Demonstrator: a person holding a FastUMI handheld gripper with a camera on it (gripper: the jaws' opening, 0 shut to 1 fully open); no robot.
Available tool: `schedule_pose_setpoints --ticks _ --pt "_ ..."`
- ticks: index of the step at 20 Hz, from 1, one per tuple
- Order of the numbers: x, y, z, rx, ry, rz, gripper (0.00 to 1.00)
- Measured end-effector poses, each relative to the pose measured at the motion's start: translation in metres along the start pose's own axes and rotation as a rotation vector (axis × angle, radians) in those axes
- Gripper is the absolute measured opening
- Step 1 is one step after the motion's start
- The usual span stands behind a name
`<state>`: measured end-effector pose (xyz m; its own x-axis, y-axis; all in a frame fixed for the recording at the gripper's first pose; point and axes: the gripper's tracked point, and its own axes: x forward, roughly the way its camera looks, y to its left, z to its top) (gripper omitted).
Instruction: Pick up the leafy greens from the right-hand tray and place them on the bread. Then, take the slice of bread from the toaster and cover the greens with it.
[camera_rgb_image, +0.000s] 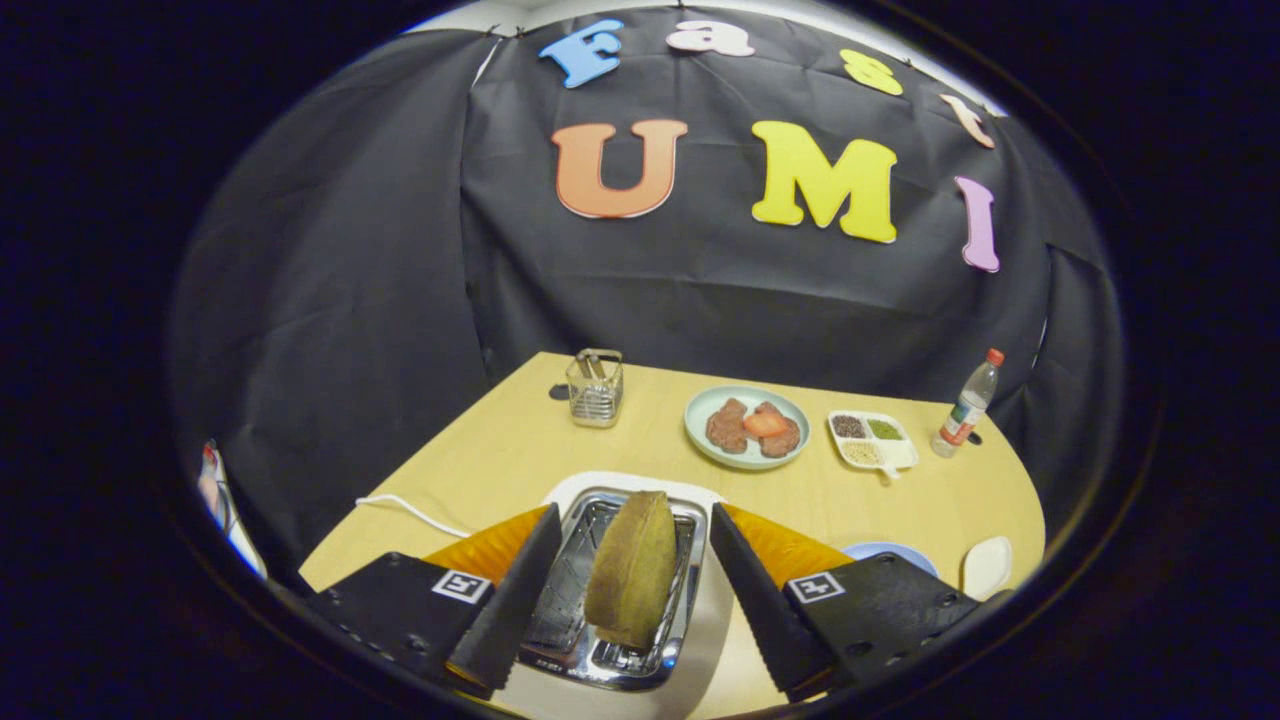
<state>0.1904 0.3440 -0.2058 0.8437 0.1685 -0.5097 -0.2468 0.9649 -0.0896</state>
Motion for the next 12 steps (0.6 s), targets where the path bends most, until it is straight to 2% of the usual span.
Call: schedule_pose_setpoints --ticks 7,12 --pt "0.001 -0.004 -0.008 0.014 0.036 -0.02 0.18" --pt "-0.012 -0.005 -0.002 0.021 0.003 -0.012 0.17"
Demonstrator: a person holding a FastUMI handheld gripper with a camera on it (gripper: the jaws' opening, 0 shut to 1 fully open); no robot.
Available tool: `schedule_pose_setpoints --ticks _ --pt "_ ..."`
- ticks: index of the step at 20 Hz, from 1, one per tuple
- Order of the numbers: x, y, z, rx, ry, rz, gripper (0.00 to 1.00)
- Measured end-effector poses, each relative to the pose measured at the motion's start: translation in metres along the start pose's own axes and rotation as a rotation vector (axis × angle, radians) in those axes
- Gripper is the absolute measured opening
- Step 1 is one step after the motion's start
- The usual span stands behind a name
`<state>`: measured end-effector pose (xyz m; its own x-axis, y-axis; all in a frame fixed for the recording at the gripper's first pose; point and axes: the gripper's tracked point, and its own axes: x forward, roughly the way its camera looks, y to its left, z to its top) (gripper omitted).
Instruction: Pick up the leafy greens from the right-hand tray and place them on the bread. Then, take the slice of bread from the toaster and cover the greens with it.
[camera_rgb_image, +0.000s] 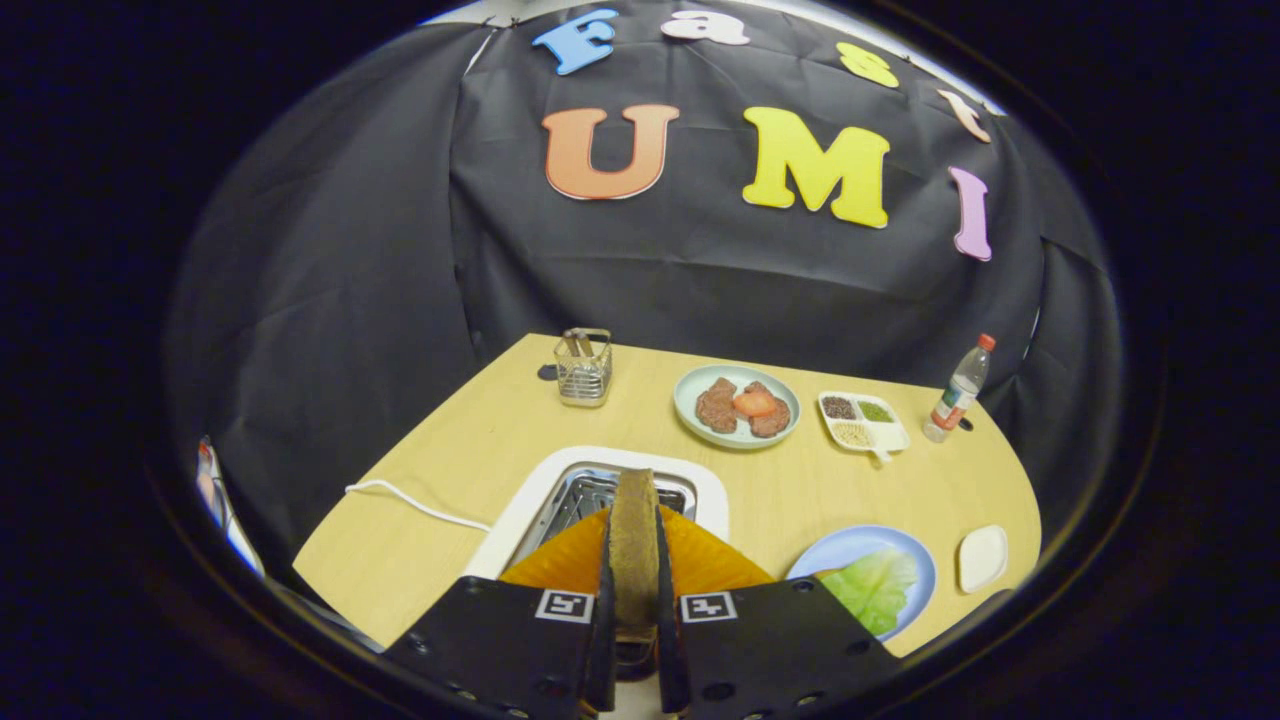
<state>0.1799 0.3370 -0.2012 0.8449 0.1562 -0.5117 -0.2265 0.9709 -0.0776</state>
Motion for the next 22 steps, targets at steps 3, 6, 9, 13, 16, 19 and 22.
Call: schedule_pose_setpoints --ticks 3,6,9,13,16,19,22 --pt "-0.017 0.004 0.017 0.004 -0.038 0.02 0.17" --pt "-0.041 0.002 0.041 -0.011 -0.097 0.028 0.17" --pt "-0.061 -0.004 0.057 -0.022 -0.137 0.033 0.17" --pt "-0.086 -0.027 0.072 0.001 -0.185 0.032 0.17" --pt "-0.096 -0.055 0.07 0.009 -0.2 0.021 0.17" --pt "-0.092 -0.086 0.055 0.025 -0.176 -0.01 0.17" --pt "-0.072 -0.114 0.034 0.055 -0.129 -0.044 0.17"
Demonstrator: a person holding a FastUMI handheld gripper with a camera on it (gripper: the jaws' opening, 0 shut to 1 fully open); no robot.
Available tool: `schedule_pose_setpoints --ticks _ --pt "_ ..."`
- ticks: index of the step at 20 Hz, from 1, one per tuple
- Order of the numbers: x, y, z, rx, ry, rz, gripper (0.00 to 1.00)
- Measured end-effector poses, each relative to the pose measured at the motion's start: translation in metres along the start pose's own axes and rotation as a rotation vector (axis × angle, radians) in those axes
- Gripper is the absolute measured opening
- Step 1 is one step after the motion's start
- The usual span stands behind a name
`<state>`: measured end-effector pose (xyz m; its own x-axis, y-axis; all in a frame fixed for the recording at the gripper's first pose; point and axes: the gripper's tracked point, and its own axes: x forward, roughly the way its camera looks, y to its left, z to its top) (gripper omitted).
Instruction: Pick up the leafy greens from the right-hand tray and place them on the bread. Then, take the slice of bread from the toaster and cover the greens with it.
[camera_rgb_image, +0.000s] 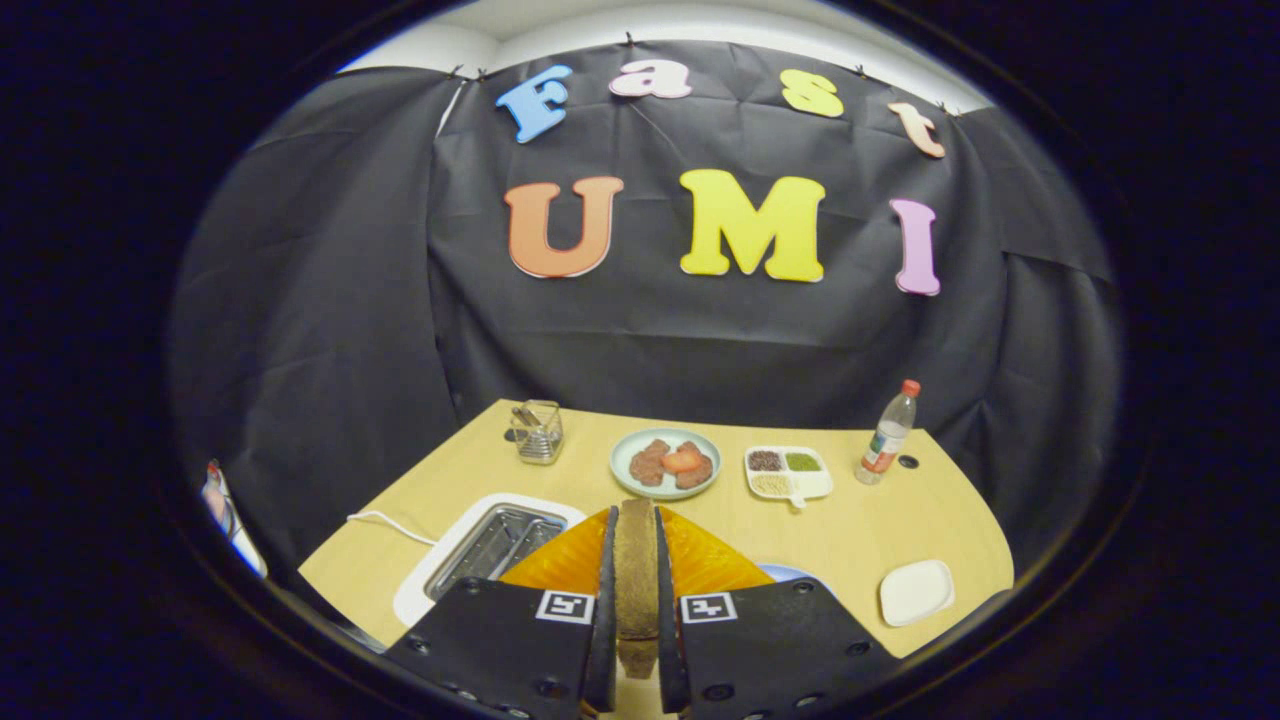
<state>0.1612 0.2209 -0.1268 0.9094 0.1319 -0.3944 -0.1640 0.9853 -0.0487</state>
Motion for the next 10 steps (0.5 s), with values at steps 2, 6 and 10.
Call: schedule_pose_setpoints --ticks 2,6,10 --pt "0.014 -0.017 -0.015 0.025 0.028 -0.027 0.17" --pt "0.046 -0.047 -0.048 0.086 0.078 -0.079 0.17" --pt "0.069 -0.067 -0.075 0.163 0.089 -0.104 0.17"
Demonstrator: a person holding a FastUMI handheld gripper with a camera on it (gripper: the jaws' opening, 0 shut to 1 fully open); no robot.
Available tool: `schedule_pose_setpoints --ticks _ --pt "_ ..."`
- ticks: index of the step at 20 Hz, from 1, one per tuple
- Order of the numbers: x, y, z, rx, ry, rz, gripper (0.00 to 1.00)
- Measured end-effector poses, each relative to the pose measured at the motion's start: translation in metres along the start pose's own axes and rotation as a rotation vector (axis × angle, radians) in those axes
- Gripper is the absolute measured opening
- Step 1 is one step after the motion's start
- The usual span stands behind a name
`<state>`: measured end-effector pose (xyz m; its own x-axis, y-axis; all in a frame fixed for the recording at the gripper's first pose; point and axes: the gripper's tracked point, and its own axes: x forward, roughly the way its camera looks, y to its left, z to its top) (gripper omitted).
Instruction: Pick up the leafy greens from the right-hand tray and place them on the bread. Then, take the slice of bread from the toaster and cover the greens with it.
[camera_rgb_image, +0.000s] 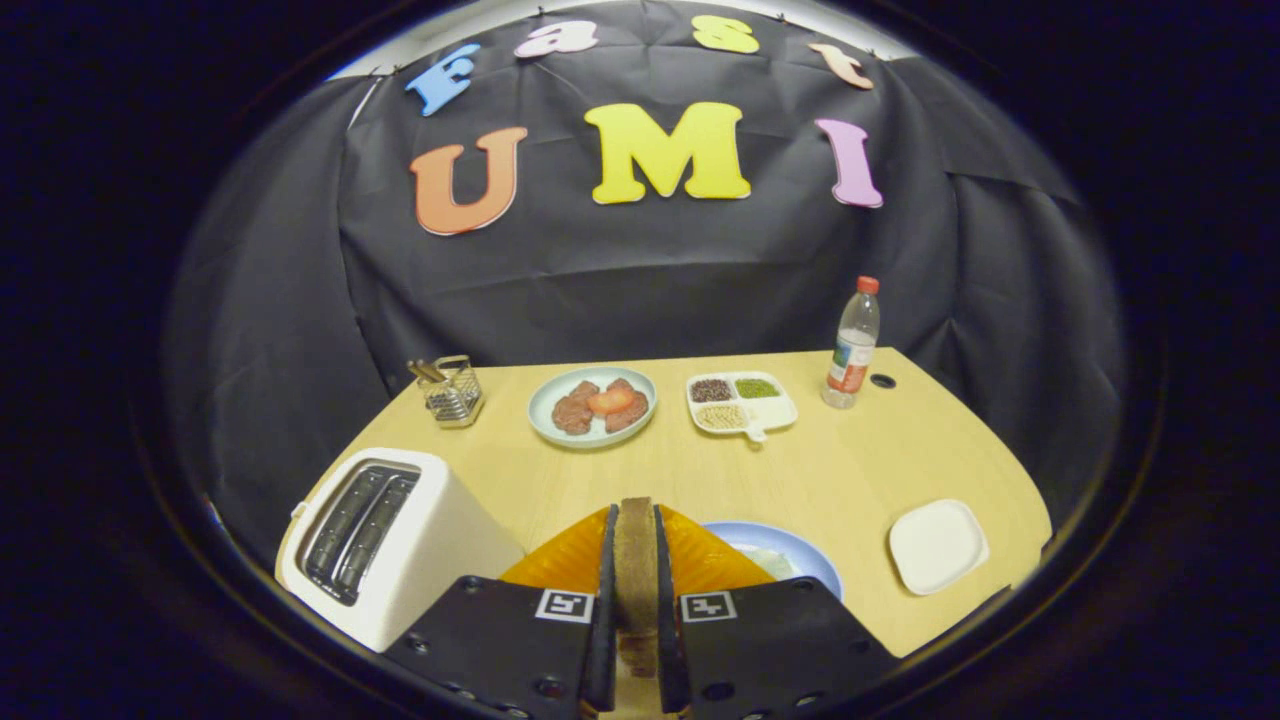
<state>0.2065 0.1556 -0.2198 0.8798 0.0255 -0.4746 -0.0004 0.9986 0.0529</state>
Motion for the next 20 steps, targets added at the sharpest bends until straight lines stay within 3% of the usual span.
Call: schedule_pose_setpoints --ticks 6,16,20 --pt "0.014 -0.021 -0.023 0.09 -0.026 -0.008 0.17" --pt "0.017 -0.066 -0.045 -0.039 -0.013 -0.105 0.17" --pt "0.032 -0.091 -0.073 -0.046 0.072 -0.112 0.18"
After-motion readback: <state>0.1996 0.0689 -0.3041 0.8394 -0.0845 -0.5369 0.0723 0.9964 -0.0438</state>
